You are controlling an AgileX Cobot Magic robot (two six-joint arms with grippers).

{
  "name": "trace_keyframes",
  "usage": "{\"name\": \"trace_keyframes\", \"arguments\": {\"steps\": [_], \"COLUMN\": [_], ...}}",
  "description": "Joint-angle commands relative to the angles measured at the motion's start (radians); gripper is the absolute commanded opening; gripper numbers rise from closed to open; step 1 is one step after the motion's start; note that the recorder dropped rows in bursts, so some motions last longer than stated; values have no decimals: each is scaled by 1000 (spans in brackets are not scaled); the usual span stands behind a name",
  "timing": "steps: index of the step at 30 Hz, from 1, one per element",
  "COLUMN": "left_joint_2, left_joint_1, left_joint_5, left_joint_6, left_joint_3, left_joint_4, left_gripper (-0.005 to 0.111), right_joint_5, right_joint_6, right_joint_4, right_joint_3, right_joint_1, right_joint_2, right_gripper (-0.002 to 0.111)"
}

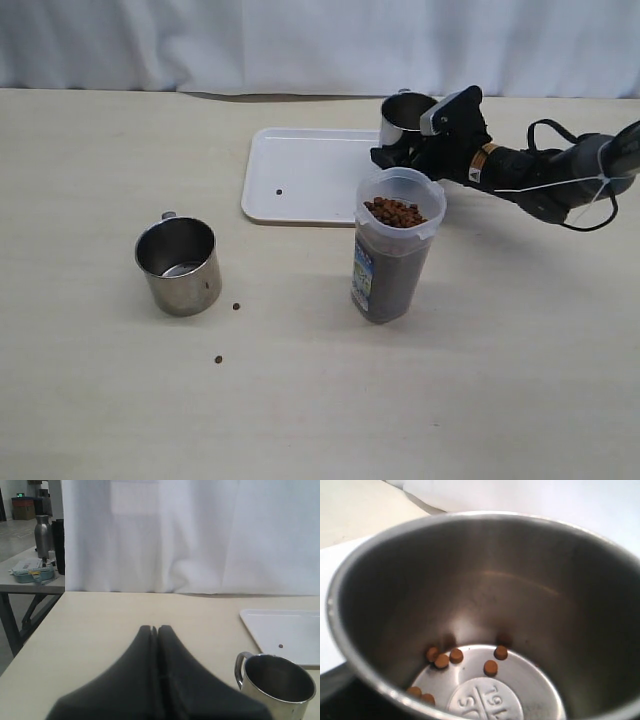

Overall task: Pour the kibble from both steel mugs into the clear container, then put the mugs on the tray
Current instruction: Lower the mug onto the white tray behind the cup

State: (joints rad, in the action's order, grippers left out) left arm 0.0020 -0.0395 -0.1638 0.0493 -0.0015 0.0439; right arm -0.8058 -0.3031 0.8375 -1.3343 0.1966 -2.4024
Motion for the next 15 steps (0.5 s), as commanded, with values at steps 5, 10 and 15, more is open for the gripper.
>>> {"name": "trace_keyframes", "arguments": {"steps": [5,10,15], "left_joint_2": [-2,-2,-2], "left_joint_1": [-6,-6,-6], "left_joint_5": [13,13,13], "left_joint_6": [3,3,3], "left_joint_3": [2,2,2], "left_joint_4": [2,2,2], "left_gripper": [0,0,0], "right_joint_5": [-11,-11,-37], "right_joint_6": [1,1,1], "right_joint_4": [-11,-11,-22], "right_joint_3": [-13,-12,-15], "right_joint_1": [3,3,3], "right_joint_2": [-5,-15,-42], "right_gripper": [5,5,5]}}
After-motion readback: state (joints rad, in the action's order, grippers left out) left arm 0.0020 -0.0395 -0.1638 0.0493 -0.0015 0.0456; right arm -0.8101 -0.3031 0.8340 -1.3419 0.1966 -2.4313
